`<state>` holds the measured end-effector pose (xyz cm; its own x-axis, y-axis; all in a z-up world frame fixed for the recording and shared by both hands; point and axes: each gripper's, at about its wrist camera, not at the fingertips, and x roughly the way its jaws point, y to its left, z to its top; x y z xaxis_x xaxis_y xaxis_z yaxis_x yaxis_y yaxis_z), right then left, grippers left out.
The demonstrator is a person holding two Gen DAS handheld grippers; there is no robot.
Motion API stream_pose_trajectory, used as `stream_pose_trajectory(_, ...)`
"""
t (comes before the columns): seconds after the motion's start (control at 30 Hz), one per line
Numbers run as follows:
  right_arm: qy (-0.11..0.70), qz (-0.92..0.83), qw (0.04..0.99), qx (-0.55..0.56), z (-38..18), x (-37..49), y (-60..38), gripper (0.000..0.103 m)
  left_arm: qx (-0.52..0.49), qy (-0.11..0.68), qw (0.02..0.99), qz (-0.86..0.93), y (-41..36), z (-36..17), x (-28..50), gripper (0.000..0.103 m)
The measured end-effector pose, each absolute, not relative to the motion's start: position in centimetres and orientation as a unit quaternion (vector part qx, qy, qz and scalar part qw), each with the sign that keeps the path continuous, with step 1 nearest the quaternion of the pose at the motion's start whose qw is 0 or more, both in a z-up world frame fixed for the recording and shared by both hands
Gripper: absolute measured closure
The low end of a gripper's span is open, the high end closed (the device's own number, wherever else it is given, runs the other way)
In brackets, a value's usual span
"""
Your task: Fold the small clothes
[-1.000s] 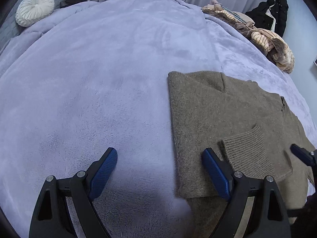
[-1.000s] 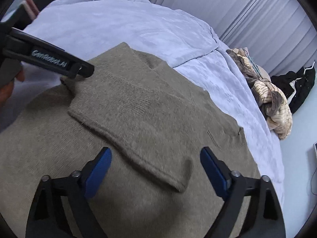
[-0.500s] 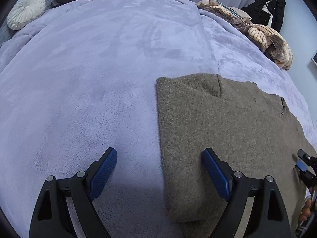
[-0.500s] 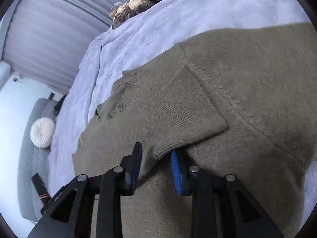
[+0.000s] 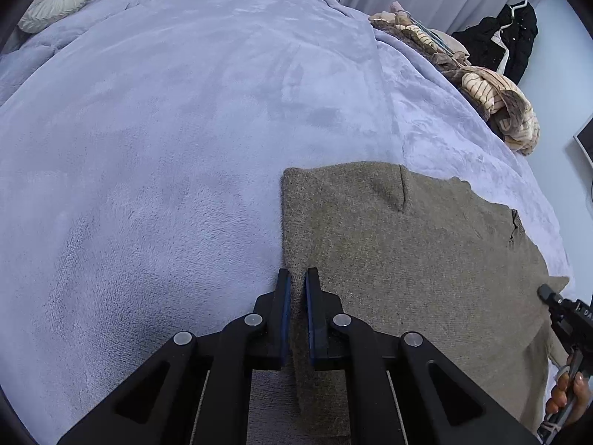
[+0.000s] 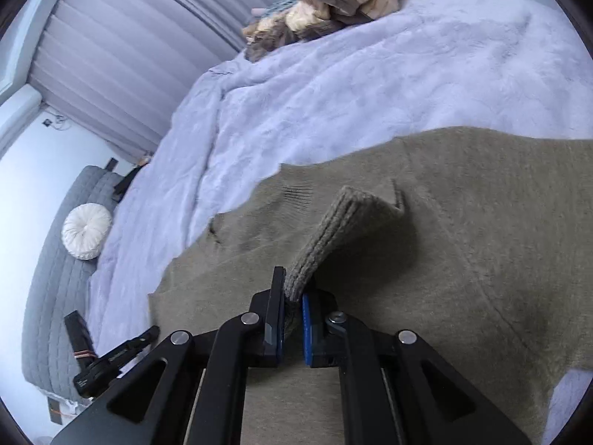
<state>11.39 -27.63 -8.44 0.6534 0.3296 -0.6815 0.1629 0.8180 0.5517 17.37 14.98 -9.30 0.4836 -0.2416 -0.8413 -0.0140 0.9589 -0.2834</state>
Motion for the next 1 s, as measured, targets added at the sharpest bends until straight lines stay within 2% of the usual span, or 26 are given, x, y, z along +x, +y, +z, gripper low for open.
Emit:
stream_pose_trajectory(0.07, 0.443, 0.003, 0.848, 0.29, -10.3, 11.1, -28.7, 0.094, -0.12, 0.499, 0.856, -0.062, 14.9, -8.9, 17.2, 0.094)
stream_pose_trajectory(0.13, 0.439, 0.0, 0.843, 0.312, -11.7, 9.8, -30.1, 0.094, -0.107, 0.494, 0.861, -0.056, 14.9, -8.4, 16.9, 0.094)
stream_pose_trajectory(0.3, 0.442, 0.002, 0.85, 0.286, -10.8, 7.6, -30.1, 0.082, -0.064, 0.482, 0.873, -0.032, 15.7, -6.7, 15.5, 0.094)
stream_pose_trajectory(0.43, 0.442, 0.023, 0.85, 0.285, -10.1, 5.5, -29.9, 0.058, -0.069, 0.476, 0.873, -0.074, 15.6, -5.3, 13.3, 0.094)
stream_pose_trajectory(0.6, 0.438, 0.052, 0.85, 0.286, -9.6, 4.2, -28.6, 0.058, -0.03, 0.481, 0.87, -0.103, 12.4, -5.9, 11.6, 0.094)
stream_pose_trajectory(0.83, 0.434, 0.051, 0.865, 0.245, -9.1, 7.2, -26.4, 0.059, 0.0, 0.493, 0.867, -0.072, 11.3, -8.5, 11.4, 0.094)
stream_pose_trajectory(0.9, 0.456, 0.027, 0.855, 0.244, -10.5, 8.1, -26.9, 0.064, 0.009, 0.492, 0.868, -0.066, 11.4, -8.7, 11.2, 0.094)
stream_pose_trajectory(0.93, 0.463, 0.019, 0.852, 0.245, -11.1, 8.3, -27.3, 0.075, 0.009, 0.492, 0.868, -0.065, 11.4, -8.7, 11.1, 0.094)
stream_pose_trajectory(1.0, 0.459, 0.02, 0.849, 0.26, -11.6, 7.6, -28.1, 0.08, 0.006, 0.491, 0.869, -0.064, 11.5, -8.7, 11.1, 0.094)
